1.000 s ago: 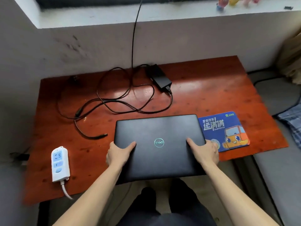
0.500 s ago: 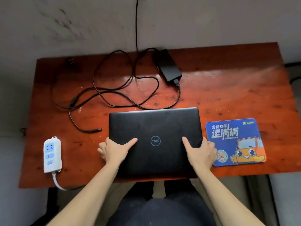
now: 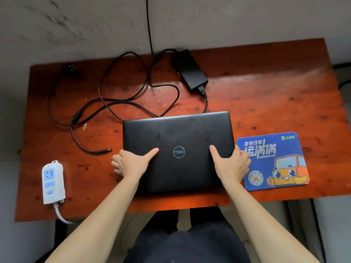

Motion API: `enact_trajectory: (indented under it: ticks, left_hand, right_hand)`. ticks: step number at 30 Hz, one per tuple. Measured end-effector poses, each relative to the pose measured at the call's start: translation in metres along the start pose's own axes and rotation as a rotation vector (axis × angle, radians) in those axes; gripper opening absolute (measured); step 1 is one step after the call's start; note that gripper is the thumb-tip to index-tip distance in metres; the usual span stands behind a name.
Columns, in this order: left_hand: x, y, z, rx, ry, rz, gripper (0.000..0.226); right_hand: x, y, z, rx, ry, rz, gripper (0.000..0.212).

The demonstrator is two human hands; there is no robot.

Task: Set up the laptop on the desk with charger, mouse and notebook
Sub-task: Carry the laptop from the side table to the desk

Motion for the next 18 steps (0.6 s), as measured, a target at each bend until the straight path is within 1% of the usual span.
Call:
enact_trajectory:
  ticks: [5,9,18]
  left_hand:
    - [0.007,0.008,-0.003,0.054,-0.068,-0.077,0.129]
    - [0.011,0.010,-0.009,0.058,-0.091,-0.158,0.128]
    - [0.024,0.009,-0.018,0.089,-0.125,-0.152,0.129]
  right_hand:
    - [0.005,-0.006,-0.001,-0.070,-0.017,-0.069,0.096]
    - [0.008,-0.004,-0.005,-0.060,-0.040,-0.077,0.103]
    - [0.006,-0.010,-0.005,-0.111,-0.052,-0.203,0.110]
Point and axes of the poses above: each hand's wrist, its own z-axis towards the middle knuckle, its own x-axis out of the palm, y = z × x, the point moved 4 cm from there along z, towards the middle knuckle, and after that the axes turned 8 degrees about z, right-handed, at the moved point
